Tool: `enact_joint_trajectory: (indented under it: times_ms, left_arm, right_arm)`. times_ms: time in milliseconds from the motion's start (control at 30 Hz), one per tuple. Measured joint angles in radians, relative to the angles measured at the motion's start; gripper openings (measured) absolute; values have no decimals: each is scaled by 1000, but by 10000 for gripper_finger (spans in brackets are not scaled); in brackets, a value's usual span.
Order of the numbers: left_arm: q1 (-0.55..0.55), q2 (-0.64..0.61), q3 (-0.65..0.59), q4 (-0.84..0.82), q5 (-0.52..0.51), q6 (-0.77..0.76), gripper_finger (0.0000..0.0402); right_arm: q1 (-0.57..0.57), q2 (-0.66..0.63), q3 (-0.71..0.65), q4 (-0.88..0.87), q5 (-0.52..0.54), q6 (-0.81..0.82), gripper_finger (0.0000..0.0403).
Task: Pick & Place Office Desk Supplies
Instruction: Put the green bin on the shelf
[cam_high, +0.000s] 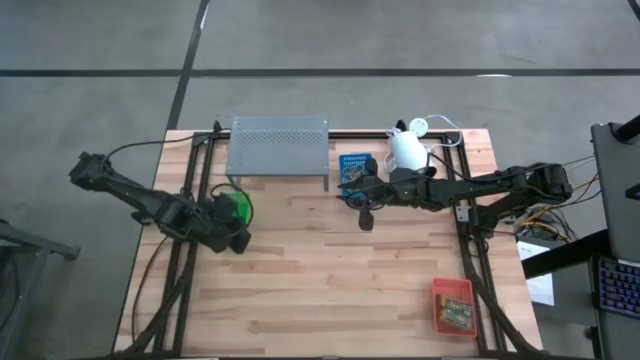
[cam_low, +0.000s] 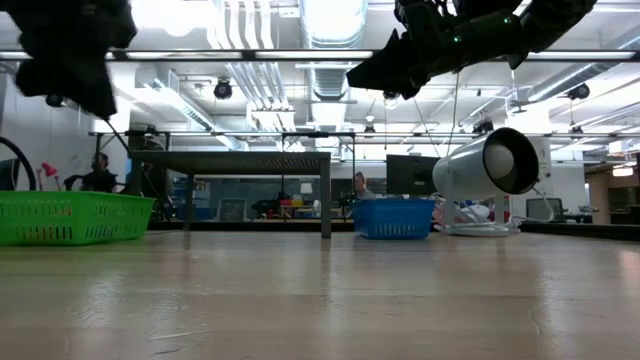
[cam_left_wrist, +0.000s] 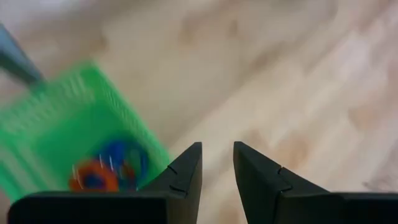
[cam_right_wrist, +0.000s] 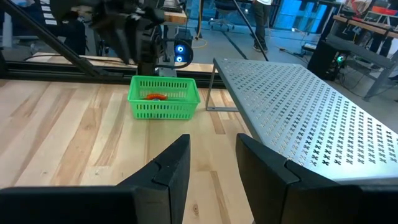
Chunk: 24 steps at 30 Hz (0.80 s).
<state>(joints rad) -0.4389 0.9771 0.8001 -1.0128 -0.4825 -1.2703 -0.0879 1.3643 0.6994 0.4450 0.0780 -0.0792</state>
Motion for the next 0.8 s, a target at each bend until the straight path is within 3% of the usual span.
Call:
enact_joint_trajectory:
  times_ms: [167, 367, 433, 567, 667, 800]
  left_arm:
    - [0, 0, 0, -62, 177, -87, 97]
    - [1, 0, 3, -102, 538, -68, 97]
    - [-6, 0, 6, -133, 537, -65, 97]
    - [-24, 6, 1, -196, 368, -86, 97]
    - [-24, 15, -2, -241, 265, -227, 97]
    - [-23, 12, -2, -325, 249, -487, 98]
  right_arm:
    - [0, 0, 0, 0, 0, 0, 127]
    - [0, 0, 0, 0, 0, 0, 127]
    - [0, 0, 0, 0, 0, 0, 127]
    - [0, 0, 0, 0, 0, 0, 127]
    - [0, 0, 0, 0, 0, 0, 127]
    - [0, 0, 0, 0, 0, 0, 127]
